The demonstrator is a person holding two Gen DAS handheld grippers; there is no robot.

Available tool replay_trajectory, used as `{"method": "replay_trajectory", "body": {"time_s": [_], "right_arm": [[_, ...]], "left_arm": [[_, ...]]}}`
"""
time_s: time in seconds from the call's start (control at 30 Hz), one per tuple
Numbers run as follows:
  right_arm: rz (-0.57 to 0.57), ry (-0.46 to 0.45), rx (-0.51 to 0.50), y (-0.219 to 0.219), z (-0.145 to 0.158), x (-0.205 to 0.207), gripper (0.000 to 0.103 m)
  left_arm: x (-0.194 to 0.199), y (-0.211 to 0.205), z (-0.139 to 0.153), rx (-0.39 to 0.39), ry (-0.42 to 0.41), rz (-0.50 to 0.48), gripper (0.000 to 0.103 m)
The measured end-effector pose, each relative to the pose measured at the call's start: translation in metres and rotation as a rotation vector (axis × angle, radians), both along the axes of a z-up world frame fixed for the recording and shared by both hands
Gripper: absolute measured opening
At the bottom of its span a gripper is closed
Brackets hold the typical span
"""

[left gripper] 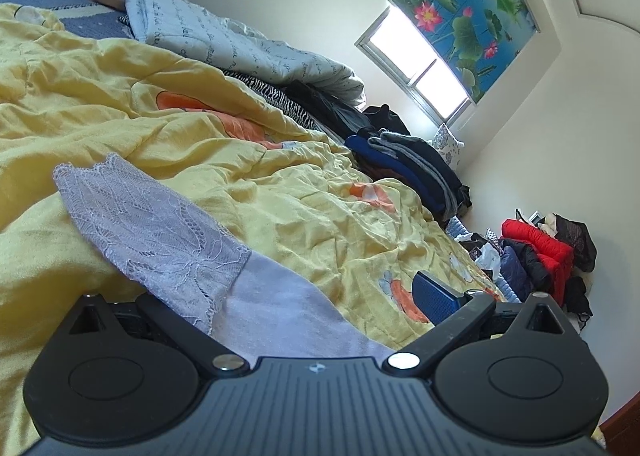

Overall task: Fold small clothes
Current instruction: 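Grasp the lace cuff of the other sleeve with the left gripper, then lift the held sleeve off the bedspread with the left gripper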

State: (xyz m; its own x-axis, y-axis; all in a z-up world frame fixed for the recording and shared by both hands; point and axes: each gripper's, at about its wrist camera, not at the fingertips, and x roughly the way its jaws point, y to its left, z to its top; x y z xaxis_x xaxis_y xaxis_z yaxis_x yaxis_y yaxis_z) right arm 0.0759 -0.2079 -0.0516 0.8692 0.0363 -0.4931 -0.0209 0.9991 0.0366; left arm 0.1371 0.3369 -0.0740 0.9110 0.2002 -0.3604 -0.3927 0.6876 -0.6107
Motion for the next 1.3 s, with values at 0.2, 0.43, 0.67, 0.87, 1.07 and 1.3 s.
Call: {"method": "replay_trajectory", "body": {"time_s": [0.2,0.43,0.67,0.87,1.07,1.3], "right_arm": [[-0.004,0.050,0.046,-0.007,-0.004,0.008,0.093],[-0.007,0.051,0.030,-0.004,-0.005,0.008,0.093],[-0.004,0.058,0.024,-0.005,-0.006,0.009,0.093],[-0.005,0.063,0.027,-0.004,-0.006,0.010,0.093],[-0.003,0.076,0.028,-0.005,-0.008,0.013,0.093],[-0.002,0.086,0.029,-0.005,-0.009,0.015,0.094]], "left_arm": [[0.000,0.000,-0.001,0.001,-0.009,0.002,0.103],[0.000,0.001,-0.002,0.003,-0.010,-0.010,0.103],[-0.004,0.001,-0.002,-0.004,-0.003,0.009,0.094],[-0.006,0.001,-0.001,-0.004,0.042,0.056,0.067],[-0.011,0.016,-0.014,-0.135,0.056,0.089,0.011],[-0.010,0.012,-0.012,-0.111,0.074,0.096,0.003]]}}
